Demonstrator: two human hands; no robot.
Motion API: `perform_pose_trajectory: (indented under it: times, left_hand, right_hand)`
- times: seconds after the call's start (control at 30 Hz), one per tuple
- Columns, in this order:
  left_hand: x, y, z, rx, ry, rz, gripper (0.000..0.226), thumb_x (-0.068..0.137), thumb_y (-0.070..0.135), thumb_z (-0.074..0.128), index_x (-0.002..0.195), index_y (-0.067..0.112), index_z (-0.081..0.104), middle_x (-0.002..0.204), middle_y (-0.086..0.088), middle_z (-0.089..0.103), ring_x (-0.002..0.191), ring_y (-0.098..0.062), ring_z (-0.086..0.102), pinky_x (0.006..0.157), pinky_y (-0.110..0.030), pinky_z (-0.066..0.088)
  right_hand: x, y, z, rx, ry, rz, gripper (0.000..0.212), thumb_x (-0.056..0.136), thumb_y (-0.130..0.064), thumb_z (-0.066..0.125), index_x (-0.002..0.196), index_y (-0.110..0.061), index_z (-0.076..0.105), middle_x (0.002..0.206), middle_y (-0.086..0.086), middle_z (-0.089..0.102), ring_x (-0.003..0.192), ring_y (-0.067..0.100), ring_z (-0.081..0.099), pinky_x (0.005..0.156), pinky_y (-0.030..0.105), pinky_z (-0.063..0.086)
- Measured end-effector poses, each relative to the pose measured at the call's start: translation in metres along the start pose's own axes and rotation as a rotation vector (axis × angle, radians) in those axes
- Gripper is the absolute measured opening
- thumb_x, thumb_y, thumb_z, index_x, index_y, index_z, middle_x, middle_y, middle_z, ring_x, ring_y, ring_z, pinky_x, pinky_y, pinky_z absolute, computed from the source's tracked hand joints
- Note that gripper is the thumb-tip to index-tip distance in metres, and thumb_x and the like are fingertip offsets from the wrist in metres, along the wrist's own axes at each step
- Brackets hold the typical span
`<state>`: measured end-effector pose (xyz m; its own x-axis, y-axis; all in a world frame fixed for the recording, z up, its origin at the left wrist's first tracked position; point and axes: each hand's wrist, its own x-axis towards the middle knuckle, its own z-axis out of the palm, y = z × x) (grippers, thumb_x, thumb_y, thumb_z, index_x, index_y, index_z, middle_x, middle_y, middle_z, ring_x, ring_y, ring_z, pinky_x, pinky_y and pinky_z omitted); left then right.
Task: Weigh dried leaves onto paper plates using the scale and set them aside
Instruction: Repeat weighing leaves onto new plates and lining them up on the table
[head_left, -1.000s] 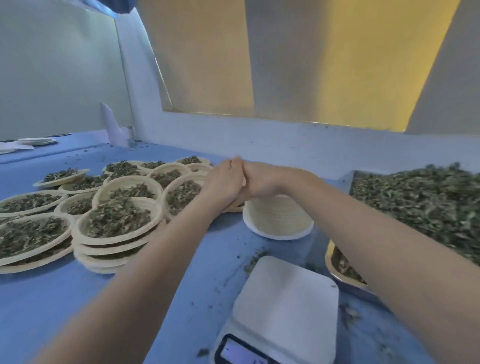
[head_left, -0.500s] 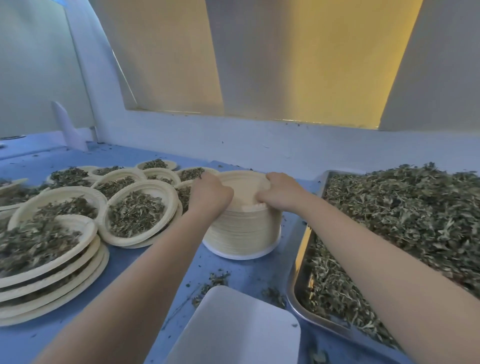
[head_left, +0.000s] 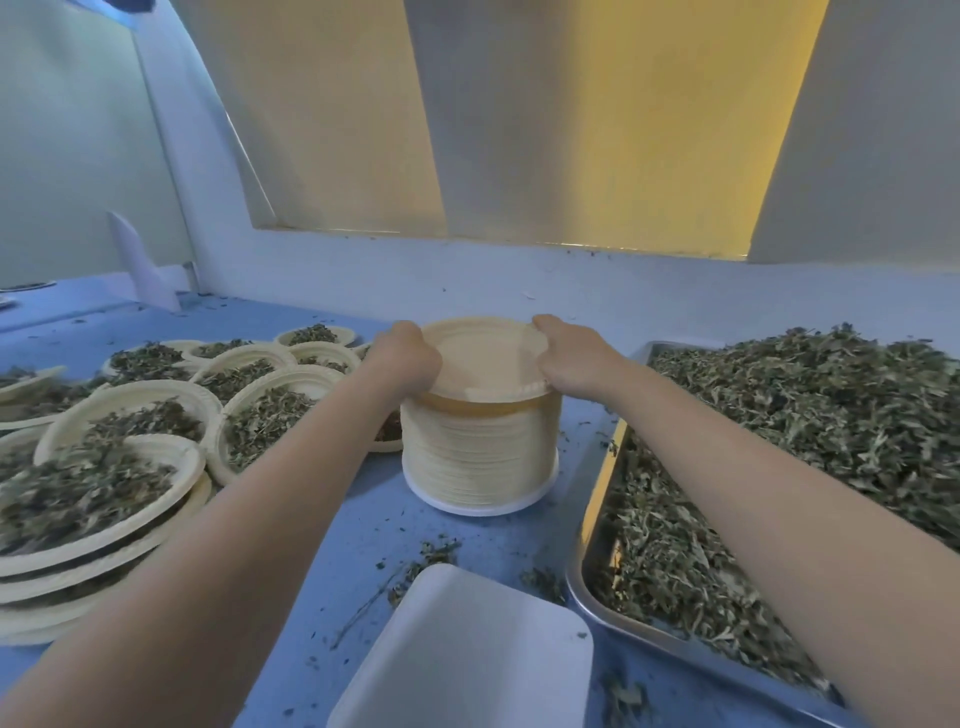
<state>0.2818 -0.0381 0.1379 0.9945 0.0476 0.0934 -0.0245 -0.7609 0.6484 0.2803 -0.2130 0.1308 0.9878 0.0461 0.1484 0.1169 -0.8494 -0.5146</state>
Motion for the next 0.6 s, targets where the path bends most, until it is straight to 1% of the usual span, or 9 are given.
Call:
perform_pose_trajectory:
  times: [0.07,0.13,0.2,0.27,0.33,0.43,0.5,0.53,0.6]
  left_hand:
    - [-0.014,0.005,-0.011,-0.008,0.002,-0.006,0.014,0.092,-0.002,0.028,0.087,0.002,0.04,0.094,-0.013,0.04,0.065,-0.019,0.036,0.054,-0.027,0.03]
    - [-0.031,0.006,-0.017,-0.006,0.004,0.02,0.021,0.092,-0.002,0.028,0.104,-0.002,0.045,0.11,-0.018,0.044,0.078,-0.026,0.044,0.065,-0.028,0.034]
    - [-0.052,0.003,-0.021,0.008,0.015,0.038,0.033,0.091,-0.001,0.029,0.122,-0.002,0.042,0.121,-0.02,0.046,0.087,-0.028,0.048,0.069,-0.03,0.036]
    - [-0.075,-0.003,-0.022,0.004,0.024,0.059,0.037,0.091,0.0,0.031,0.125,-0.002,0.043,0.114,-0.019,0.05,0.092,-0.029,0.049,0.071,-0.034,0.038]
    - [-0.098,-0.011,-0.019,-0.068,0.029,0.057,0.039,0.09,0.0,0.035,0.128,0.001,0.045,0.111,-0.017,0.052,0.097,-0.03,0.051,0.071,-0.033,0.039]
    - [-0.134,-0.03,-0.008,-0.249,0.025,0.097,0.027,0.086,-0.004,0.036,0.104,0.009,0.051,0.091,-0.013,0.051,0.074,-0.023,0.046,0.058,-0.028,0.033]
    - [-0.157,-0.044,0.001,-0.316,0.022,0.08,0.021,0.086,-0.005,0.036,0.085,0.013,0.047,0.085,-0.011,0.048,0.07,-0.022,0.041,0.06,-0.028,0.031]
    - [-0.168,-0.052,0.006,-0.34,0.02,0.061,0.024,0.086,-0.005,0.036,0.079,0.015,0.046,0.084,-0.01,0.05,0.071,-0.022,0.043,0.06,-0.029,0.032]
    - [-0.183,-0.069,0.017,-0.365,0.003,0.004,0.023,0.086,-0.006,0.035,0.085,0.011,0.05,0.085,-0.01,0.052,0.075,-0.024,0.047,0.057,-0.03,0.034]
  right_hand:
    - [-0.013,-0.007,-0.009,0.024,0.024,-0.017,0.057,0.093,-0.001,0.03,0.149,-0.012,0.021,0.123,0.017,0.048,0.066,0.014,0.044,0.051,0.021,0.033]
    - [-0.03,-0.01,-0.015,0.057,0.037,-0.025,0.06,0.093,-0.001,0.03,0.151,-0.016,0.018,0.112,0.013,0.048,0.059,0.011,0.042,0.04,0.015,0.033]
    - [-0.052,-0.011,-0.02,0.073,0.036,-0.024,0.061,0.094,-0.002,0.03,0.151,-0.019,0.017,0.128,0.014,0.046,0.061,0.011,0.047,0.038,0.014,0.034]
    - [-0.078,-0.011,-0.021,0.072,0.028,-0.025,0.061,0.095,-0.003,0.031,0.151,-0.021,0.018,0.143,0.012,0.039,0.071,0.015,0.056,0.042,0.016,0.035]
    - [-0.105,-0.012,-0.017,0.092,0.021,-0.027,0.06,0.095,-0.004,0.032,0.151,-0.022,0.018,0.145,0.013,0.038,0.067,0.013,0.059,0.038,0.015,0.035]
    - [-0.144,-0.01,-0.003,0.118,0.038,-0.044,0.062,0.092,-0.003,0.032,0.149,-0.023,0.021,0.126,0.016,0.054,0.051,0.01,0.051,0.036,0.013,0.032]
    - [-0.166,-0.008,0.01,0.128,0.047,-0.063,0.064,0.09,-0.003,0.033,0.148,-0.025,0.024,0.107,0.016,0.062,0.062,0.016,0.055,0.041,0.017,0.034]
    - [-0.176,-0.008,0.017,0.129,0.044,-0.075,0.065,0.089,-0.002,0.034,0.148,-0.025,0.025,0.108,0.017,0.063,0.071,0.02,0.056,0.046,0.018,0.036]
    - [-0.19,-0.007,0.035,0.128,0.012,-0.094,0.064,0.088,-0.001,0.035,0.148,-0.022,0.026,0.124,0.016,0.058,0.089,0.02,0.052,0.06,0.022,0.035]
